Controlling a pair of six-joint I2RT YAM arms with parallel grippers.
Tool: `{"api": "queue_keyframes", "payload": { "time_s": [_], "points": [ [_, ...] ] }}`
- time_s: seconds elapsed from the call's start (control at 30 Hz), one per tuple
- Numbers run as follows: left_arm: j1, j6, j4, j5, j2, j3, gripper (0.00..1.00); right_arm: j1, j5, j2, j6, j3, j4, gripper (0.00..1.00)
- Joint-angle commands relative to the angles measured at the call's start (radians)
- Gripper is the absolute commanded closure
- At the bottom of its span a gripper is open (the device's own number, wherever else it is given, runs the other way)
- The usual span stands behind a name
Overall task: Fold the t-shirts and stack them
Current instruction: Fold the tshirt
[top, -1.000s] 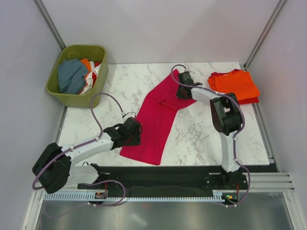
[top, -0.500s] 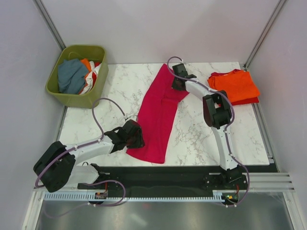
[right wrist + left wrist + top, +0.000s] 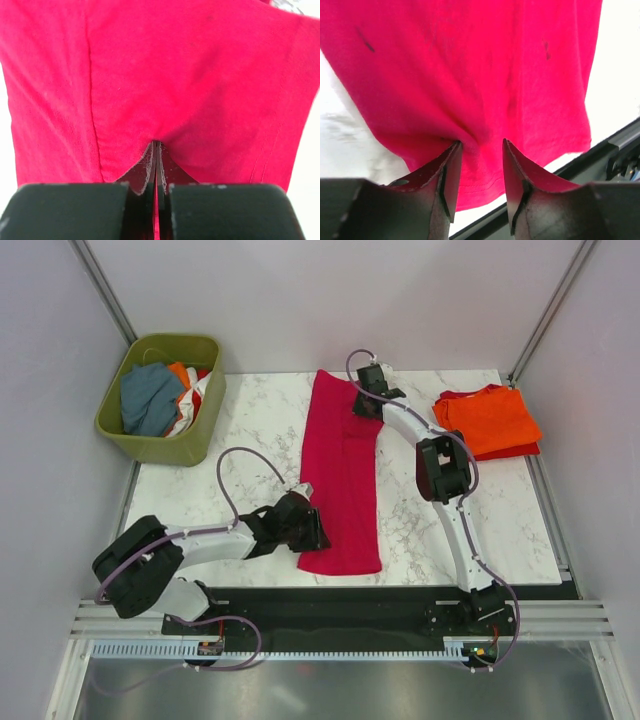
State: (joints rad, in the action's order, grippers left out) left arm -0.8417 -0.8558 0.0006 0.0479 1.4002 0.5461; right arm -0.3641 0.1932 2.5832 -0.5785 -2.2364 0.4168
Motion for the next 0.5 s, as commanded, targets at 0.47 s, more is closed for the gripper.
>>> {"api": "queue_keyframes", "payload": {
  "time_s": [0.47],
  "points": [
    [-0.097, -0.068, -0.046, -0.008, 0.043, 0.092, 0.55, 0.033, -0.117, 0.15, 0.006, -0.138, 0.011, 0.9]
  ]
}}
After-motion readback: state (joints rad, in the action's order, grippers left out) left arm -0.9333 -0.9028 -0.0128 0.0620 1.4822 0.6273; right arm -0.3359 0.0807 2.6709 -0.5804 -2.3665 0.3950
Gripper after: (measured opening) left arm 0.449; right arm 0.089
